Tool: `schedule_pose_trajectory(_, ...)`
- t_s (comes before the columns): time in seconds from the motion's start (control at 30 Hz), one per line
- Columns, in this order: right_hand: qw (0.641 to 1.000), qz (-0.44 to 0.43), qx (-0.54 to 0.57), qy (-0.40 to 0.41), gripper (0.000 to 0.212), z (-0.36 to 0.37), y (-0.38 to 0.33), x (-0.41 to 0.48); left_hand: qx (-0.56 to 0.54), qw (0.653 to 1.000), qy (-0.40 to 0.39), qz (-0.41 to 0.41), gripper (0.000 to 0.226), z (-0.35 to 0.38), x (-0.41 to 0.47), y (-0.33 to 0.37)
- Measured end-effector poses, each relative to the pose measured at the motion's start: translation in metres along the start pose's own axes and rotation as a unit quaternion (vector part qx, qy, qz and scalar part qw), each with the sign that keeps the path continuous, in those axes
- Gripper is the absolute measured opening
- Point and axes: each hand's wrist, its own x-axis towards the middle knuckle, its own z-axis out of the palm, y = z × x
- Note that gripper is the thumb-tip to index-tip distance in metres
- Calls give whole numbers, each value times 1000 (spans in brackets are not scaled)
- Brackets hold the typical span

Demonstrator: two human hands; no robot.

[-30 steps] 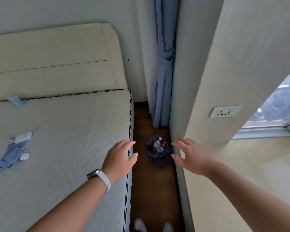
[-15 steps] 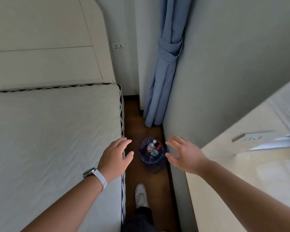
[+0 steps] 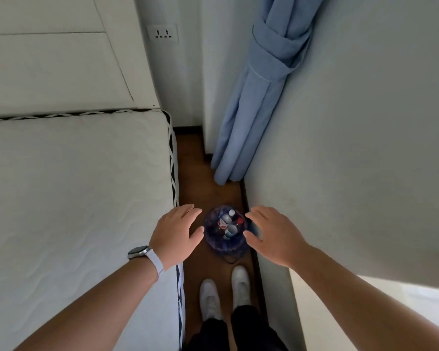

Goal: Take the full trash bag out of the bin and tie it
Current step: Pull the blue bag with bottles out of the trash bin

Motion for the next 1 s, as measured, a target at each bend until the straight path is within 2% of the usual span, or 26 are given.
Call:
schedule_pose_trajectory(0.17,998,34,43,-39,45,90,36,46,12,999,-44,-24,50,72,57,-25)
schedule_pose_trajectory(0.4,964,206,165,-38,38,245,102,107,-10,993,-105,-44,47,217,141,-72)
schedule_pose_trajectory(0.5,905,305,294,-32,25,322,127,122,-45,986,-132,-88,44,283,174,-92)
schedule_pose_trajectory(0.57,864,358,355,-11,27,369,141,127,-82,978,-138,-137,41,322,195,-106)
schedule_pose_trajectory(0.67,829,391,399,22,9,411,159,135,-125,966,-133,-184,31,366,222,-124)
schedule_pose_trajectory(0.73,806,413,421,49,5,434,176,142,-132,963,-131,-196,27,389,238,-129)
schedule_pose_trajectory(0.9,721,498,470,111,31,484,208,153,-150,960,-118,-207,32,433,278,-137)
schedule_pose_trajectory(1.0,685,510,508,109,11,504,215,155,-141,962,-116,-201,31,453,288,-150)
